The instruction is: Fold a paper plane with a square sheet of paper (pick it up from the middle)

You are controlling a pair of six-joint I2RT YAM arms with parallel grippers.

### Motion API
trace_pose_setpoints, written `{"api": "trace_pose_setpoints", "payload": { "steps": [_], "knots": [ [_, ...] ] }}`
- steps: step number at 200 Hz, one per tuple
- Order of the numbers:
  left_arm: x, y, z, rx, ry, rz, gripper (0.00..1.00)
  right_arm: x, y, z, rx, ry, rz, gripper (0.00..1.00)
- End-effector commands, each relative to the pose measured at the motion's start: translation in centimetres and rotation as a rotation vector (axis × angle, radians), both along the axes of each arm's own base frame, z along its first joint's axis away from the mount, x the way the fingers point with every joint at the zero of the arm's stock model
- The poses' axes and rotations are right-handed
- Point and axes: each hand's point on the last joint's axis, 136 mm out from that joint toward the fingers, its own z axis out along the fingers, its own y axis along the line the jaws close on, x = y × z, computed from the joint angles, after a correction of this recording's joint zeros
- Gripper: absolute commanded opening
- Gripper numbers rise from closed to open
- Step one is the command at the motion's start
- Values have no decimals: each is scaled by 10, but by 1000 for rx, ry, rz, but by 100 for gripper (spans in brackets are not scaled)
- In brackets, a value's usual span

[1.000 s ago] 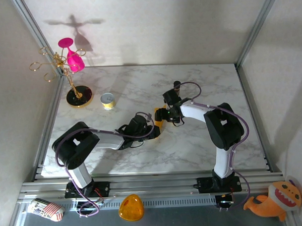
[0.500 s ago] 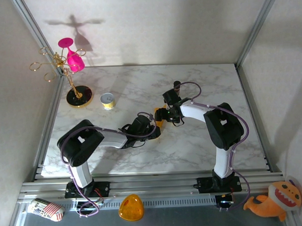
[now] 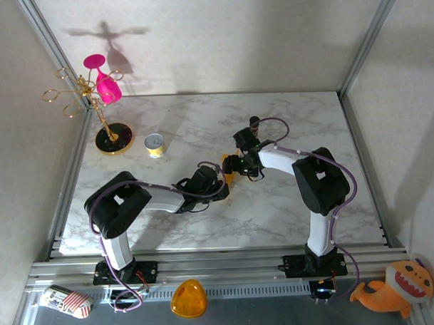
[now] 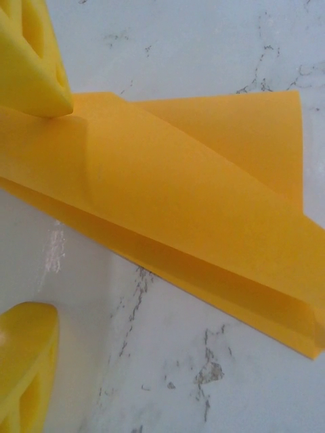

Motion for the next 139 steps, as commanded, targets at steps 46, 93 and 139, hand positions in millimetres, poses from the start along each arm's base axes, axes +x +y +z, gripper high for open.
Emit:
{"api": "trace_pose_setpoints", "payload": {
  "steps": [46,93,139],
  "knots": [
    [-7,8,-13,-109,106,20,7,-44,-47,-90,-204,203,-27,78],
    [-6,5,-5,-122,108,-20,3,-31,-38,-72,-136,167,3,78],
    [-8,5,-6,-93,108,-78,1,-3,-15,-19,41,40,95,78]
  ]
}}
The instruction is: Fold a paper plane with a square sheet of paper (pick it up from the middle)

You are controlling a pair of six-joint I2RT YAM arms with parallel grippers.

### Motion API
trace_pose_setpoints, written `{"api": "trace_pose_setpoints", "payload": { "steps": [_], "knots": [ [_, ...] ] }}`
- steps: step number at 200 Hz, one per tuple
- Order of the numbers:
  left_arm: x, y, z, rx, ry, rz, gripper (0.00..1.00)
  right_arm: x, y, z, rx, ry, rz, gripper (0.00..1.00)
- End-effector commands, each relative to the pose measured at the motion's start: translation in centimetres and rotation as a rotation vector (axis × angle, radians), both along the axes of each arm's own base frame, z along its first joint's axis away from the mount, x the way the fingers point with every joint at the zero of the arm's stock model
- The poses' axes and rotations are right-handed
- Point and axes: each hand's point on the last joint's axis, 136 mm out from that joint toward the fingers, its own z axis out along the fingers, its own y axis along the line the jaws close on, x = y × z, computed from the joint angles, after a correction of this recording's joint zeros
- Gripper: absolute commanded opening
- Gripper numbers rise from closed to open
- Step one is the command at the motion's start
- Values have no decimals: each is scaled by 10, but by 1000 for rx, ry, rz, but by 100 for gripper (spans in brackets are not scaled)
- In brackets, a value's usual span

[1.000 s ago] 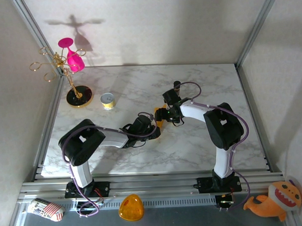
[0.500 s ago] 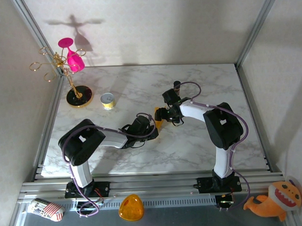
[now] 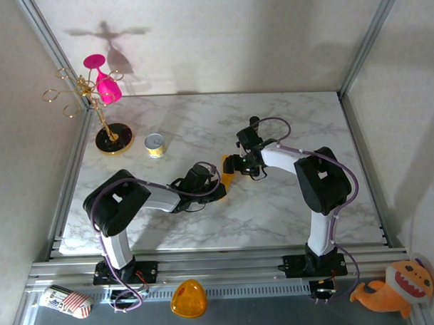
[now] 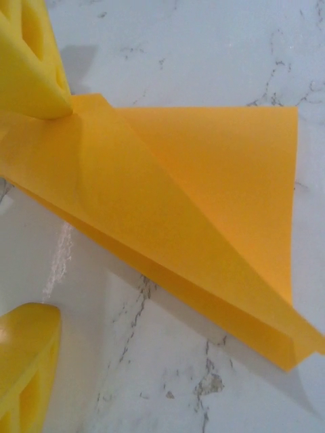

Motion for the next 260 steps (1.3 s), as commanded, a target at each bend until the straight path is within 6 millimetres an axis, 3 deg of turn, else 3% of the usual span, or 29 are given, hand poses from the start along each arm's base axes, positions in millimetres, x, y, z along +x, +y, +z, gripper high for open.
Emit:
{"api": "trace_pose_setpoints", "payload": {
  "steps": [1,28,62,97,169,203,260],
  "knots": [
    [-3,0,-4,23,16,-52,1,-5,-17,-30,-24,33,43,78],
    [-3,0,-1,14,17,-78,0,3,-11,-7,73,-32,103,78],
    [-4,1,1,-31,30,-84,0,5,-23,-9,70,-50,138,76],
    [-5,1,-1,-94,67,-73,0,5,-22,-6,153,-51,157,74],
    [-7,6,-8,-145,107,-47,0,7,-40,-40,36,33,61,66],
    [-7,7,-9,-148,109,-44,0,5,-48,-60,-84,67,25,68],
    [-3,12,5,-133,70,-20,14,-2,-61,-86,-254,116,-56,72]
  ]
}}
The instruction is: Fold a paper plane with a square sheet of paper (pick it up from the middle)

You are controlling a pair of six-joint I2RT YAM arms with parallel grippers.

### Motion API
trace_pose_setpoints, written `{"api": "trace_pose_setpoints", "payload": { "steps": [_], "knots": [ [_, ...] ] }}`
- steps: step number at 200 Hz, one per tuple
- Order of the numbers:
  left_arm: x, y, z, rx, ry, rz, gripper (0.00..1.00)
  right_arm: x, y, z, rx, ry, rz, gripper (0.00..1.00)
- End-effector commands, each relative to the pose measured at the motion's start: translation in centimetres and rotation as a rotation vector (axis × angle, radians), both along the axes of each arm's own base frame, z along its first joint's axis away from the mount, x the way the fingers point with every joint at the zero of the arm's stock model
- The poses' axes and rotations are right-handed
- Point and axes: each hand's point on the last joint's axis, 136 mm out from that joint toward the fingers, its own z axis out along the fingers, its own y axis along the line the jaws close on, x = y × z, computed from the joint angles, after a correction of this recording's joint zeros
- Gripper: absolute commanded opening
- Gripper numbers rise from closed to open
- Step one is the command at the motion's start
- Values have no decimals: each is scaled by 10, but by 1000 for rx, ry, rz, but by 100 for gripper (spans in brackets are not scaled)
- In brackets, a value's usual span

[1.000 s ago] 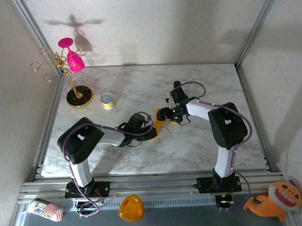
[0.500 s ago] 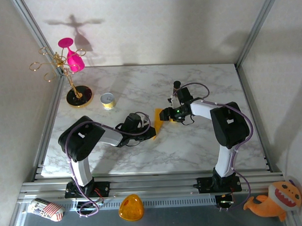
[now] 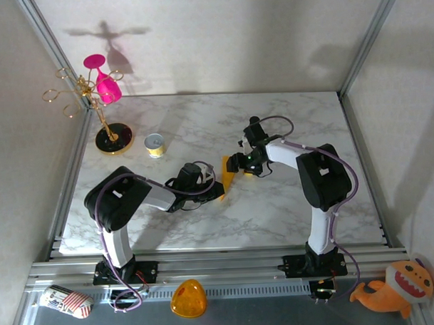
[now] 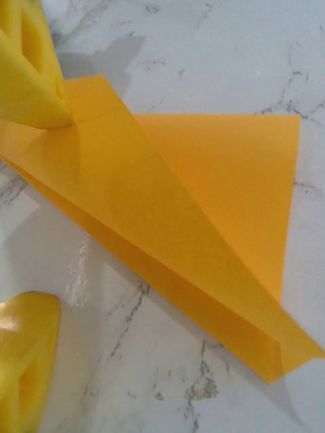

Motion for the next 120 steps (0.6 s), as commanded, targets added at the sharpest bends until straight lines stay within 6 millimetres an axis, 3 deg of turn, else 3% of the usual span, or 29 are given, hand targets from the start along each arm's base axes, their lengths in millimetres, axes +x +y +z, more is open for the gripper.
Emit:
{"api": "trace_pose_setpoints", "payload": {
  "steps": [1,71,120],
  "knots": [
    [0,10,2,26,-2,27,14,-3,-54,-80,-314,38,-98,72],
    [6,23,23,78,-84,93,26,-13,-63,-95,-409,71,-147,77],
    [13,16,25,211,-153,84,36,-17,-66,-100,-426,91,-162,77]
  ]
}}
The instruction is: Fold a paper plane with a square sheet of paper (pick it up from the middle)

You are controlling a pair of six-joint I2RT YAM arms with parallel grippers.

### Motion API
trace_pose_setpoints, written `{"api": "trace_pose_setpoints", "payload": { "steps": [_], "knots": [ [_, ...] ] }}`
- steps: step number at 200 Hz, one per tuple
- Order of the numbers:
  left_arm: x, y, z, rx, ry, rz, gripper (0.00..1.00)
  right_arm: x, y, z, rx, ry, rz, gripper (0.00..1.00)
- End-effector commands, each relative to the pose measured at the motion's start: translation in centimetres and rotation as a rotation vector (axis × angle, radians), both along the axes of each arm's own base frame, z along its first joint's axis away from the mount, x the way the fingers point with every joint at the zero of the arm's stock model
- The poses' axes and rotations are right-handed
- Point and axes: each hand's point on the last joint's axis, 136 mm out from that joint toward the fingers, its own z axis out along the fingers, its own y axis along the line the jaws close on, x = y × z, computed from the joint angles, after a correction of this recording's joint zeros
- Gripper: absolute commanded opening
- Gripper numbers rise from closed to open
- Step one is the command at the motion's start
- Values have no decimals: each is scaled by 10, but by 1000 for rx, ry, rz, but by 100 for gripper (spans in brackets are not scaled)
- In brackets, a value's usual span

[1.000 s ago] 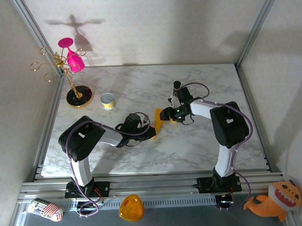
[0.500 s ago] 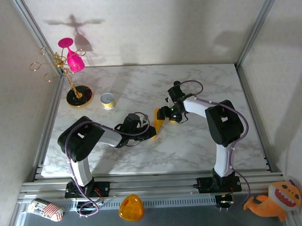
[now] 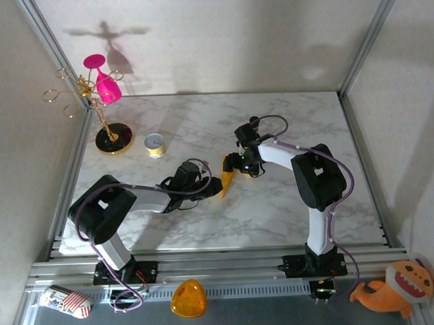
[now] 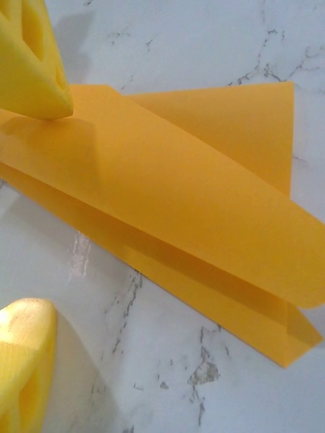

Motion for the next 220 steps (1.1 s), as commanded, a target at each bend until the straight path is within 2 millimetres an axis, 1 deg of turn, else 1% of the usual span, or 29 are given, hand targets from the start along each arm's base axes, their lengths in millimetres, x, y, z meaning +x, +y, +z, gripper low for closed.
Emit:
{"api": "trace_pose_setpoints", "payload": {
  "steps": [1,13,28,52,82,98,125,154,220],
  "knots": [
    [6,-2,2,100,-53,2,36,-18,-67,-92,-297,96,-71,77],
    [6,-6,4,119,-65,-11,36,-19,-67,-93,-299,100,-72,77],
    [9,-12,11,126,-96,-12,35,-21,-68,-94,-305,105,-72,77],
    [9,-10,-2,205,-76,-9,36,-20,-68,-94,-303,105,-73,77],
    [6,-14,-13,220,-52,-39,36,-20,-68,-94,-300,106,-73,77],
    [3,-18,-17,228,-44,-59,32,-20,-67,-95,-300,107,-70,77],
    [3,-21,-18,232,-47,-70,26,-21,-67,-95,-299,109,-71,77],
    [3,-19,-22,251,-42,-68,25,-20,-67,-95,-299,108,-69,77],
    [-1,-9,-38,323,-31,-66,26,-22,-70,-98,-316,118,-68,77]
  ]
}}
